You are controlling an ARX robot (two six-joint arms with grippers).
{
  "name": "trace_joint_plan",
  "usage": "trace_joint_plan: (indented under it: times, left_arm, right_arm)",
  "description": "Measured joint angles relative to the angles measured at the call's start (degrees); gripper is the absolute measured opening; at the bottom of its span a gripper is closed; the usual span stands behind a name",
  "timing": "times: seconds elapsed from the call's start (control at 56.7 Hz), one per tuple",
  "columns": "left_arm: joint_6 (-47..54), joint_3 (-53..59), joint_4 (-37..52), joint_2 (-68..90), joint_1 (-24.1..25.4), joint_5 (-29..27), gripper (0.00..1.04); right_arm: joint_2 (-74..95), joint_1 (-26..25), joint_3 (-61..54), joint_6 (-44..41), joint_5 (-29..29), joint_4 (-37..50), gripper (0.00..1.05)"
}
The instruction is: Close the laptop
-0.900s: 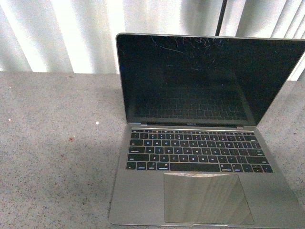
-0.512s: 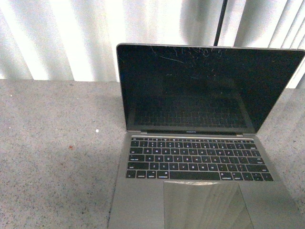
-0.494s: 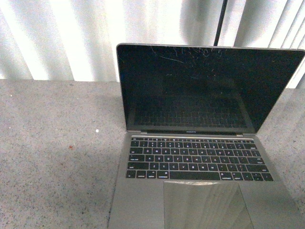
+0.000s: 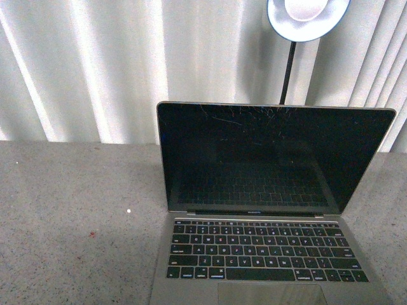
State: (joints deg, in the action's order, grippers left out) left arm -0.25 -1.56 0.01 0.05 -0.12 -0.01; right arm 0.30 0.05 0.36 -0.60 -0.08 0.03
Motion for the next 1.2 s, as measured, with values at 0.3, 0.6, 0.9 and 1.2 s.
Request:
trace_joint_plan:
  times: [0.3, 0.6, 0.9, 1.2]
  left_arm:
    - [-6.9, -9.7, 19.0, 31.1, 0.7, 9.9, 0.98]
    - [7.9, -41.7, 33.0, 77.9, -10.2, 13.9, 0.98]
    - [17.2, -62.4, 23.9, 94.6, -16.7, 9.8, 0.98]
    - [25.8, -76.8, 15.0, 106.9, -18.4, 1.4, 0.52]
  right_arm:
    - [27.3, -0.6, 11.4, -11.2, -9.4, 1.7, 0.97]
    - [69.9, -11.5, 32.3, -28.8, -25.5, 24.3, 0.97]
    - [82.7, -9.8, 49.0, -32.1, -26.9, 22.8, 0.86]
    - [90.6, -5.6, 58.5, -40.0, -31.6, 13.4, 0.35]
